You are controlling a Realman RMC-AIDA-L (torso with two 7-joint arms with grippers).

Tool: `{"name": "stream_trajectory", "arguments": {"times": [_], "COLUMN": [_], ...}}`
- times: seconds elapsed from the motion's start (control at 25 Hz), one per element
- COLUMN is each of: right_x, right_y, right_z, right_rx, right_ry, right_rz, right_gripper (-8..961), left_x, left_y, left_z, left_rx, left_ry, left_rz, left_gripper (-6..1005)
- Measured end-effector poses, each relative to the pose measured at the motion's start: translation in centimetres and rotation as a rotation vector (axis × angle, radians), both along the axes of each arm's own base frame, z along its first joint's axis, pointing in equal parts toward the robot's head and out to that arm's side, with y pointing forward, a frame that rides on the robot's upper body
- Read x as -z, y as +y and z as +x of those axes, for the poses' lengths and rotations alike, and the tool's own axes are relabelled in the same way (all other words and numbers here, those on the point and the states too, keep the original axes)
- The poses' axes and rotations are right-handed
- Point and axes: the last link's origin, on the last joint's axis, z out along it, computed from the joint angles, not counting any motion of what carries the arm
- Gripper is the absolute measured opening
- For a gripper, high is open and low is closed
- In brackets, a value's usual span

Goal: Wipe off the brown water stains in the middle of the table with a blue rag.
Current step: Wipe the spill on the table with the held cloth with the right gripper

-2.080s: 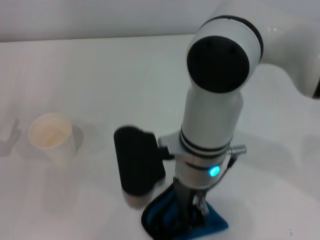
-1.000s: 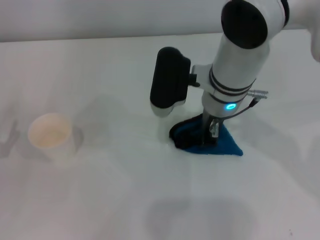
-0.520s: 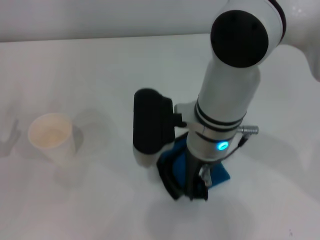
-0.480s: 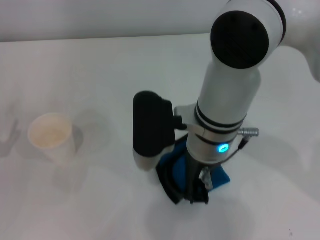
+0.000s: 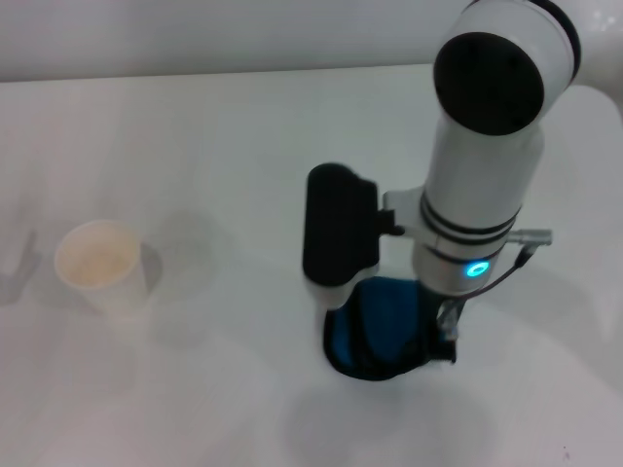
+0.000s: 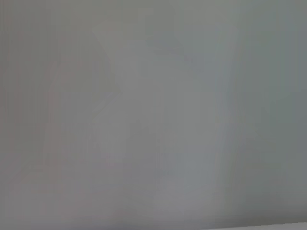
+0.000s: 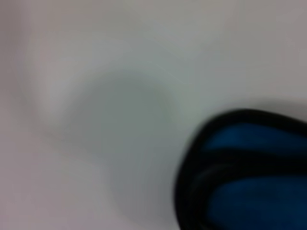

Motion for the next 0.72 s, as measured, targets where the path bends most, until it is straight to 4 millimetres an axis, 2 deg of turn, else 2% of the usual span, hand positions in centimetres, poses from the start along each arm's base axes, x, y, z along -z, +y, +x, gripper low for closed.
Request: {"name": "stream_trajectory", "arguments": {"times": [0.4, 0.72], "right_x": [-3.7, -5.5], "right_y": [3.1, 5.3], "right_z": [3.9, 6.2], "right_rx": [0.040, 0.059], "right_ry": [-0.153, -0.179], "right_rz": [0.229, 0.350], "right_gripper": [52, 52], "left_x": [-0.1, -0.1], "left_y": [0.0, 0.0], "left_z": [0.0, 0.0], "left_rx": [0.002, 0.002], "left_ry": [0.002, 0.005], "left_rz": [0.000, -0.003], "left_gripper": [876, 876]}}
